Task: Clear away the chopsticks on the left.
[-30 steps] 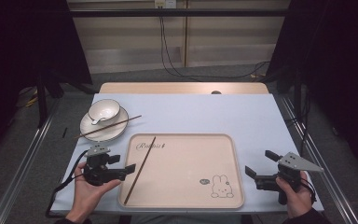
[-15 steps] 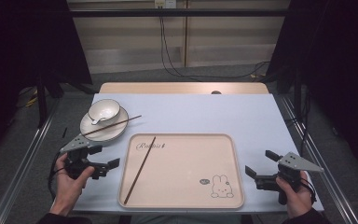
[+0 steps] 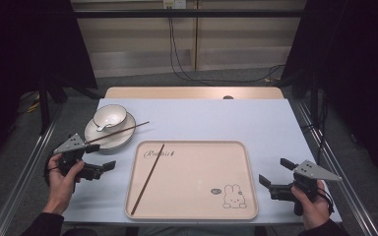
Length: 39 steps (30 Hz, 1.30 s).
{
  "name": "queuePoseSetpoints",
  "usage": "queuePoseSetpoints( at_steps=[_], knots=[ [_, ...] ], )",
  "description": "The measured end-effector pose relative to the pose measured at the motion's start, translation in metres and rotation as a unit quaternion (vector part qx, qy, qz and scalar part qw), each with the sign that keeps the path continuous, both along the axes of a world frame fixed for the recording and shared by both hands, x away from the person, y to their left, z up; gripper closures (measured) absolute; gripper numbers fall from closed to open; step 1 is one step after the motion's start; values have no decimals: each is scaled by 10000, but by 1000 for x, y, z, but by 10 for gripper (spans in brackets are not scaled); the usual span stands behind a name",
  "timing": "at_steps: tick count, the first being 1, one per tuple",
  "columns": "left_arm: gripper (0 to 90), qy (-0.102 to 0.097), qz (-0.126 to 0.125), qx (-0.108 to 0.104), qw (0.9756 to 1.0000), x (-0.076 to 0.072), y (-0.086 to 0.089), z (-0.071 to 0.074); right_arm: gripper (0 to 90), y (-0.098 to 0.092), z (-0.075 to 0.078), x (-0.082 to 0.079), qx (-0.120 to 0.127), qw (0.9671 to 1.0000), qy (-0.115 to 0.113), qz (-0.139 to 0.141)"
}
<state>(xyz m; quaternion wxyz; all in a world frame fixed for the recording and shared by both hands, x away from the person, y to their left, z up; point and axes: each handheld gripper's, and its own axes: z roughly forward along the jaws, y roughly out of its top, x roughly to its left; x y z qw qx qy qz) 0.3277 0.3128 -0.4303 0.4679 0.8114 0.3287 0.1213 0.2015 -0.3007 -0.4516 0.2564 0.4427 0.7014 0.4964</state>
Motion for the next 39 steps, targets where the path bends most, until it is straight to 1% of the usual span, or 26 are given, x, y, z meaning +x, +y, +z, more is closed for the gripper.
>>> queuePoseSetpoints(
  at_steps=[1,4,6,7,9,10,12,13,14,16,17,19,20,21,23,24,25,26,28,29,30,33,35,36,37,39],
  knots=[
    [38,14,17,-18,10000,4,2,0,9,0,0,0,-9,10000,-12,-2],
    [49,104,-143,-10,9998,13,5,0,9,0,0,0,-11,10000,1,7],
    [51,74,-237,60,9997,18,9,1,9,0,0,0,-11,10000,2,-8],
    [53,144,-321,39,9994,23,11,0,9,0,0,0,-13,10000,3,-10],
    [56,132,-312,162,9993,29,14,1,9,0,0,0,-4,10000,14,-8],
    [60,179,-302,194,9992,31,15,1,9,0,0,0,-11,10000,3,3],
    [60,144,-285,223,9992,34,17,1,9,0,0,0,-10,10000,0,10],
    [61,138,-349,191,9991,37,19,1,9,0,0,0,-5,10000,9,-8],
    [66,105,-341,298,9989,42,22,1,9,0,0,0,-11,10000,6,-8],
    [79,133,-308,322,9989,44,24,0,9,0,0,0,-13,10000,4,8],
    [86,176,-248,236,9993,47,25,-1,9,0,0,0,-13,10000,6,-8],
    [107,124,-202,234,9994,51,29,-3,9,0,0,0,-7,10000,14,-12],
    [107,119,-278,327,9990,54,30,-3,9,0,0,0,-3,10000,20,-12],
    [141,48,-295,509,9983,60,33,-3,9,0,0,0,-10,10000,17,-14],
    [172,64,-307,531,9981,63,35,-3,9,0,0,0,-11,10000,15,-11],
    [187,-24,-278,544,9981,69,37,-2,9,0,0,0,-11,10000,16,-13],
    [209,-24,-278,544,9981,69,37,-2,9,0,0,0,-11,10000,16,-13],
    [246,-12,-284,620,9977,74,39,-4,9,0,0,0,-10,10000,16,-9],
    [286,-29,-341,649,9973,77,40,-6,9,0,0,0,-10,10000,17,-8],
    [286,-47,-330,776,9964,79,41,-7,9,0,0,0,-8,10000,20,-5],
    [316,-62,-361,764,9964,81,41,-9,9,0,0,0,-8,10000,20,-8],
    [343,35,-359,868,9956,89,43,-14,10,0,0,0,-5,10000,20,-2],
    [386,15,-374,903,9952,90,43,-16,10,0,0,0,-11,10000,21,-6],
    [387,62,-330,907,9953,93,43,-19,10,0,0,0,-11,10000,20,-5],
    [402,45,-331,994,9945,94,43,-19,10,0,0,0,-9,10000,21,-3],
    [425,79,-386,969,9945,96,43,-21,10,0,-1,0,-6,10000,21,-9]
  ],
)
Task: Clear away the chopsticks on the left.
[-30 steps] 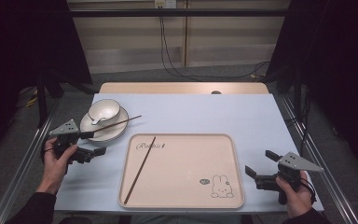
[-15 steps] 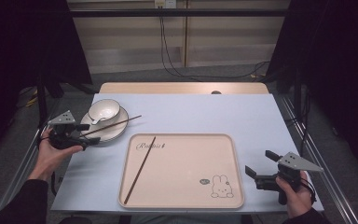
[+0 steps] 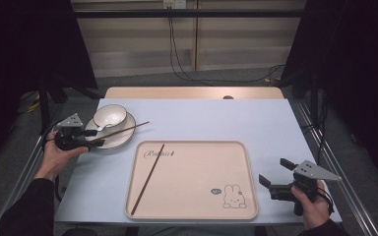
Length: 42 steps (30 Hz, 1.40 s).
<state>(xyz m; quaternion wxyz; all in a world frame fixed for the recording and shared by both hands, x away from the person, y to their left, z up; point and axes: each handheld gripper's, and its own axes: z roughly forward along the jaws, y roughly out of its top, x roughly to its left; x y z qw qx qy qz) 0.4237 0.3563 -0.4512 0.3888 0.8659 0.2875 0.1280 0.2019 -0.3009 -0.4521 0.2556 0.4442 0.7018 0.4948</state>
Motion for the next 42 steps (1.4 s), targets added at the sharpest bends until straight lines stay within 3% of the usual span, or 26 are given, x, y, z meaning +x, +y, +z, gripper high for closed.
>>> queuePoseSetpoints(
  at_steps=[2,5,10,13,14,19,20,24,27,28,31,35,38,42],
  knots=[
    [441,-39,55,100,9999,0,0,0,10,0,0,0,-1,10000,2,1],
    [504,-3,1,68,10000,3,-1,-1,10,0,0,0,0,10000,5,0],
    [541,12,138,177,9997,4,-5,-3,9,0,0,0,0,10000,1,0],
    [618,6,37,185,9998,5,-8,-6,10,0,0,0,2,10000,1,-1],
    [657,57,-32,309,9995,5,-9,-5,10,0,0,0,3,10000,3,1],
    [698,28,-99,360,9993,6,-12,-6,10,0,0,0,-8,10000,-4,8],
    [711,101,-197,414,9989,6,-12,-6,10,0,0,0,2,10000,1,3],
    [740,133,-152,395,9990,5,-13,-6,10,0,0,0,0,10000,4,1],
    [733,353,-69,373,9987,6,-12,-6,10,0,0,0,-2,10000,4,1],
    [768,448,-73,305,9985,6,-12,-7,10,0,0,0,3,10000,9,-5],
    [797,552,-74,218,9982,5,-14,-7,10,0,0,0,0,10000,7,-6],
    [832,606,-98,284,9977,5,-15,-6,10,0,0,0,-1,10000,6,-6],
    [837,739,-160,193,9970,4,-17,-5,10,0,0,0,-3,10000,1,-6],
    [837,727,-154,167,9971,2,-18,-3,10,0,0,0,-1,10000,6,-7]
  ],
)
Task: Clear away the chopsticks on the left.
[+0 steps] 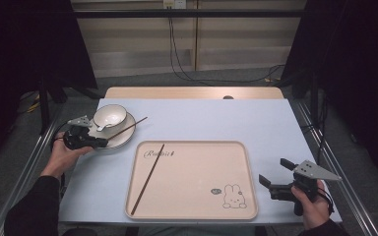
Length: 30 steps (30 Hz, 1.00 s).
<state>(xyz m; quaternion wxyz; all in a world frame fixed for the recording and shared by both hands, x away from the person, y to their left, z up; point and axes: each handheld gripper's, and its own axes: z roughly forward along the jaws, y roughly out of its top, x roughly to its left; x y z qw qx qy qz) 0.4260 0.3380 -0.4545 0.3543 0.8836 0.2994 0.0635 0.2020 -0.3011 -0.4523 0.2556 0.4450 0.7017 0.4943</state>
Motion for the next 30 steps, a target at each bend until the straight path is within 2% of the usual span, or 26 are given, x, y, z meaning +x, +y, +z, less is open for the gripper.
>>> queuePoseSetpoints(
  at_steps=[8,10,14,18,22,23,24,30],
  knots=[
    [839,127,87,-208,9997,-6,-1,8,10,0,0,0,-3,10000,-1,0],
    [839,163,109,-337,9992,-8,0,11,10,0,0,0,-2,10000,-3,-1],
    [840,210,137,-447,9987,-13,-1,14,10,0,0,0,-3,10000,-3,1],
    [841,209,105,-480,9986,-19,-5,20,10,0,0,0,-5,10000,-6,-1],
    [842,178,133,-669,9975,-25,-8,27,10,0,0,0,1,10000,-2,2],
    [842,185,117,-659,9976,-27,-9,30,10,0,0,0,4,10000,-2,4],
    [842,208,130,-748,9969,-29,-10,30,10,0,0,0,0,10000,-3,14],
    [842,295,96,-793,9964,-40,-18,31,9,0,0,0,-1,10000,-13,18]
  ],
)
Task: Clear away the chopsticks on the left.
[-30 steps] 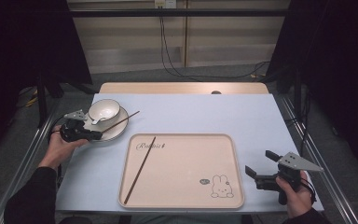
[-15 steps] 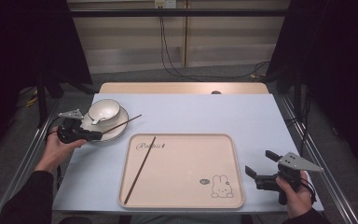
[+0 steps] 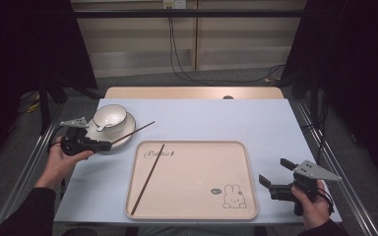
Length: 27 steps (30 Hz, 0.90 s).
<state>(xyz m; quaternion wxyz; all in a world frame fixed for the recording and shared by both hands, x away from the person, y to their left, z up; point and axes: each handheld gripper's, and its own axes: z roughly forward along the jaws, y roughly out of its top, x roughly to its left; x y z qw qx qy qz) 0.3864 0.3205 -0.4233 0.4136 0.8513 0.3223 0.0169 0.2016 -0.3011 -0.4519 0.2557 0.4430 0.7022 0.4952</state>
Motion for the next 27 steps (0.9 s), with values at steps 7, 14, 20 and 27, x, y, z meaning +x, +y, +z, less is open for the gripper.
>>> queuePoseSetpoints(
  at_steps=[7,14,20,27],
  knots=[
    [841,115,138,-241,9995,-19,-13,-3,9,0,0,0,4,10000,8,-13],
    [842,203,180,-287,9992,-37,-30,2,10,1,0,0,2,10000,9,-11],
    [842,273,269,-360,9986,-48,-43,4,10,0,0,0,-1,10000,-4,9],
    [843,354,550,-415,9970,-61,-48,7,10,0,0,0,5,10000,-4,8]
  ],
)
